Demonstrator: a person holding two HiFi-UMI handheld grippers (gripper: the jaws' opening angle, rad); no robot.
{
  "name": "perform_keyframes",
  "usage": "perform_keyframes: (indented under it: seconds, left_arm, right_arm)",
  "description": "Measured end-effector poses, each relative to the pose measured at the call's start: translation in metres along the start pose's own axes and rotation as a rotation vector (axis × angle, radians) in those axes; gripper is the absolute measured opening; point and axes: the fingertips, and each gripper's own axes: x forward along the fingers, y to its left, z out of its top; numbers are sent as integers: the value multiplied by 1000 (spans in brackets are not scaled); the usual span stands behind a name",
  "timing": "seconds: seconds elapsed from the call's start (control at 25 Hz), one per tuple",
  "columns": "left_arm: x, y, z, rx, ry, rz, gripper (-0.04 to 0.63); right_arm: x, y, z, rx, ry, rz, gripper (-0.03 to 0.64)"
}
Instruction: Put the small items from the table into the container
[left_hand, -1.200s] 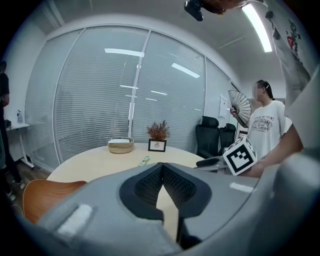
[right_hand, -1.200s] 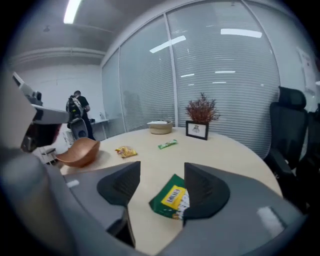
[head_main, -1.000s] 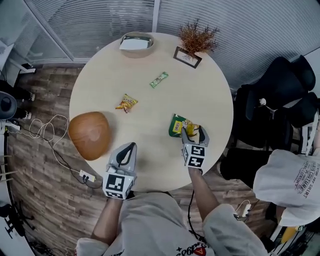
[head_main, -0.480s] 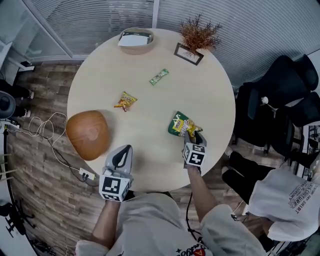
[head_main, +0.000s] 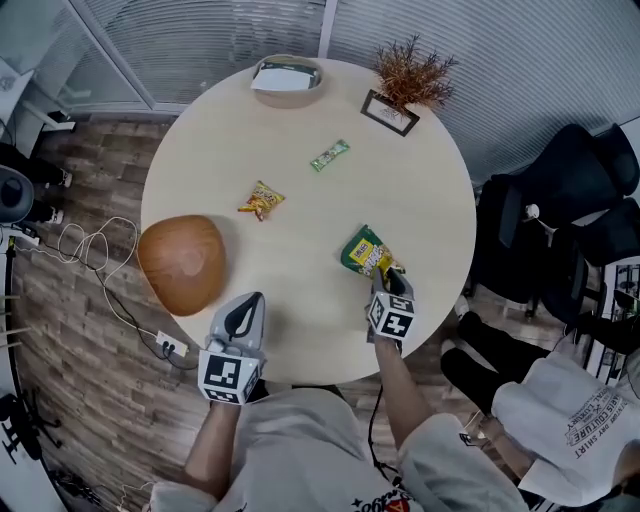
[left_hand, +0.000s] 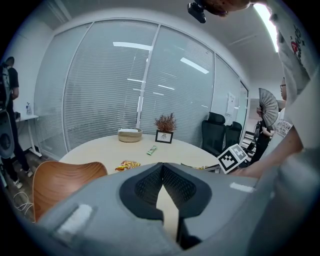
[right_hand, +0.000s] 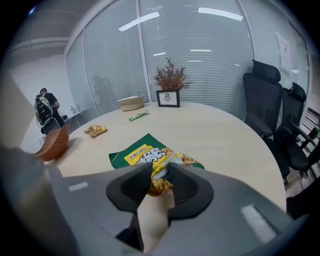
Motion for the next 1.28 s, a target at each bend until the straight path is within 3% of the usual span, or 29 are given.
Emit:
perform_keyframes:
  seconds: [0.2,0.36,0.72,1.0,1.28]
  left_arm:
    - [-7,4,-2,-4,-5,13,-3]
    - [-11,7,-1,-10,-15,25,-3]
    - [-34,25,0,-37,-55,102,-2]
    - [-69,55,-6,-78,-79,205,-3]
    - [-106,85,-23,-128,-79,318,-2]
  right_arm:
    - [-11,10,17,49,-53,25,104]
    - [-22,39,50,13,-135,87,104]
    - [-24,178,110,-127,-235,359,104]
    - [-21,304,106,-260,-207,583,104]
    - [-19,409,65,-387,-122,753,106]
